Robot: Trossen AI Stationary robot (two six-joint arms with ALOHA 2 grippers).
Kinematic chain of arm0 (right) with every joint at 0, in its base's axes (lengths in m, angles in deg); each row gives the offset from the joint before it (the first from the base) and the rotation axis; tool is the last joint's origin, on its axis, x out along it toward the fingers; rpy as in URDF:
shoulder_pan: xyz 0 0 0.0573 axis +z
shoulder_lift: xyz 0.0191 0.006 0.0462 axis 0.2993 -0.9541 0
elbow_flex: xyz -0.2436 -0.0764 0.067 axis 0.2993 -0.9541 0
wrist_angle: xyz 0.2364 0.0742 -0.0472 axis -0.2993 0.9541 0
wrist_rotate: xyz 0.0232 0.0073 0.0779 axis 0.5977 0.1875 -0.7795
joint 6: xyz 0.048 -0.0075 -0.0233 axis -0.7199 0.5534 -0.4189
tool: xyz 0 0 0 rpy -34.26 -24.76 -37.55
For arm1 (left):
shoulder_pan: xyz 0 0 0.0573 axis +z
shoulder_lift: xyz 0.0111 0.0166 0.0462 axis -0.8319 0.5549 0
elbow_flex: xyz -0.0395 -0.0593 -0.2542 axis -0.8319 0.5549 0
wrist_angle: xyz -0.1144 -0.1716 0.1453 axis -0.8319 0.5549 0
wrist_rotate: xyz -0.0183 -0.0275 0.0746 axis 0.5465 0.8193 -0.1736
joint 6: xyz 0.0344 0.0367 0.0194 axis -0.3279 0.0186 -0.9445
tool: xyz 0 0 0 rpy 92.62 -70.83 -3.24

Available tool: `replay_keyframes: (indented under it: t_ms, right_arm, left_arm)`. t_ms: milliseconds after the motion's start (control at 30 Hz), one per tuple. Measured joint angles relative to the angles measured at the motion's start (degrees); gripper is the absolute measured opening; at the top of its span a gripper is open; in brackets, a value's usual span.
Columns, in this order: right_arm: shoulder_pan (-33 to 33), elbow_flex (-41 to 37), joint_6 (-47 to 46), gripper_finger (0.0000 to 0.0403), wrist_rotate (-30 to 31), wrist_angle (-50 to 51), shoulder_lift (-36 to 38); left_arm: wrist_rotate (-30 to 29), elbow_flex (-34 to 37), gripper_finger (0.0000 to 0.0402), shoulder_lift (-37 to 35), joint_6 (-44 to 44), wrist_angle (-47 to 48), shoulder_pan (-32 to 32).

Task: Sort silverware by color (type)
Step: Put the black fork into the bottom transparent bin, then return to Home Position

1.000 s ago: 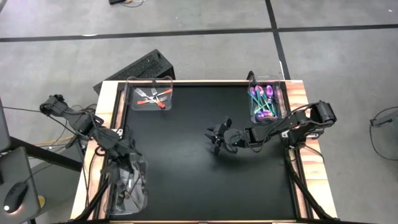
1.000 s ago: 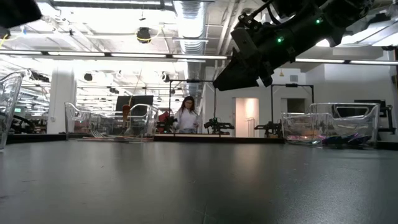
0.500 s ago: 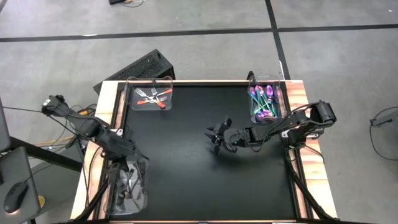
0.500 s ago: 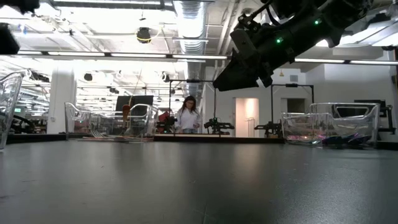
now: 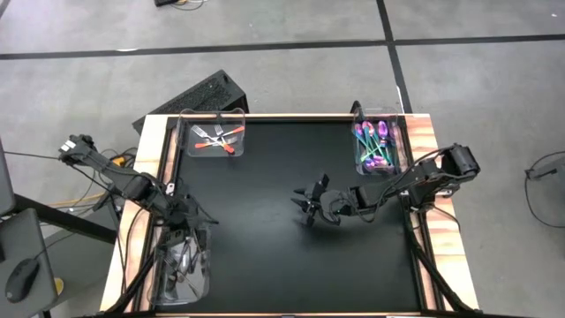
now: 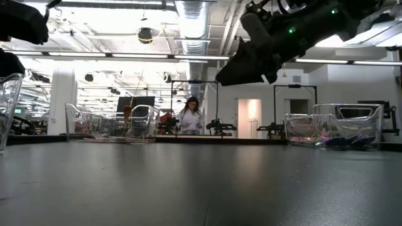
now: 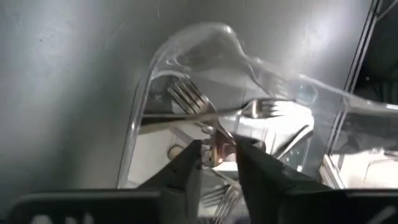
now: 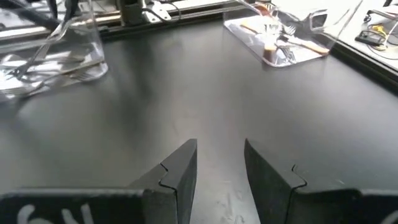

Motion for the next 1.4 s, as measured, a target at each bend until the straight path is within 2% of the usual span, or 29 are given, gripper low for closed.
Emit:
replay_keyframes:
  t_ms: [200, 367, 467, 567, 633, 733, 867, 967, 1133, 1200, 1400]
  right_arm:
    - [2.35, -0.07, 0.48, 0.0151, 0.05, 1.71, 2.09]
    - [4.66, -0.05, 3.24, 0.0138, 1.32, 3.96, 8.17]
    - [6.28, -0.17, 5.45, 0.0131, 3.63, 6.41, 13.23]
    - [7.47, -0.95, 8.16, 0.0126, 4.50, 7.06, 17.90]
    - [8.22, -1.87, 9.47, 0.0123, 4.44, 6.98, 21.10]
    - [9.37, -5.14, 9.90, 0.0122, 3.52, 6.84, 26.80]
    - [10.04, -12.33, 8.36, 0.0122, 3.13, 5.39, 35.36]
    - [9.03, -16.75, 9.24, 0.0122, 2.47, 3.33, 43.40]
    - [5.53, -20.44, 10.44, 0.0122, -4.33, 5.12, 56.87]
    - [4.57, -22.51, 10.57, 0.0120, -4.83, 4.95, 60.69]
    - [4.20, -31.73, 9.38, 0.0104, -5.12, -1.23, 66.21]
  left_arm:
    - [-1.85, -1.13, 0.0152, 0.02, 1.50, 0.27, 0.00]
    - [-8.02, -5.78, 0.0185, 0.00, 7.70, 8.57, 0.00]
    - [-18.51, -9.46, 0.0187, -0.20, 9.36, 12.12, 0.00]
    - [-32.31, -11.58, 0.0185, -0.18, 4.40, 9.24, 0.02]
    - [-40.54, -10.74, 0.0183, -0.13, -3.04, 2.59, 0.03]
    - [-45.82, -6.70, 0.0176, 0.51, -17.28, -11.62, 1.23]
    - [-46.54, 0.45, 0.0162, 2.53, -29.74, -31.35, 5.97]
    - [-42.13, 4.99, 0.0151, 3.52, -36.78, -42.99, 9.72]
    - [-41.18, 8.52, 0.0137, 1.57, -43.51, -53.58, 16.87]
    - [-39.68, 9.73, 0.0133, -0.08, -45.48, -55.95, 19.32]
    - [-35.86, 19.37, 0.0121, -6.56, -47.30, -67.00, 23.55]
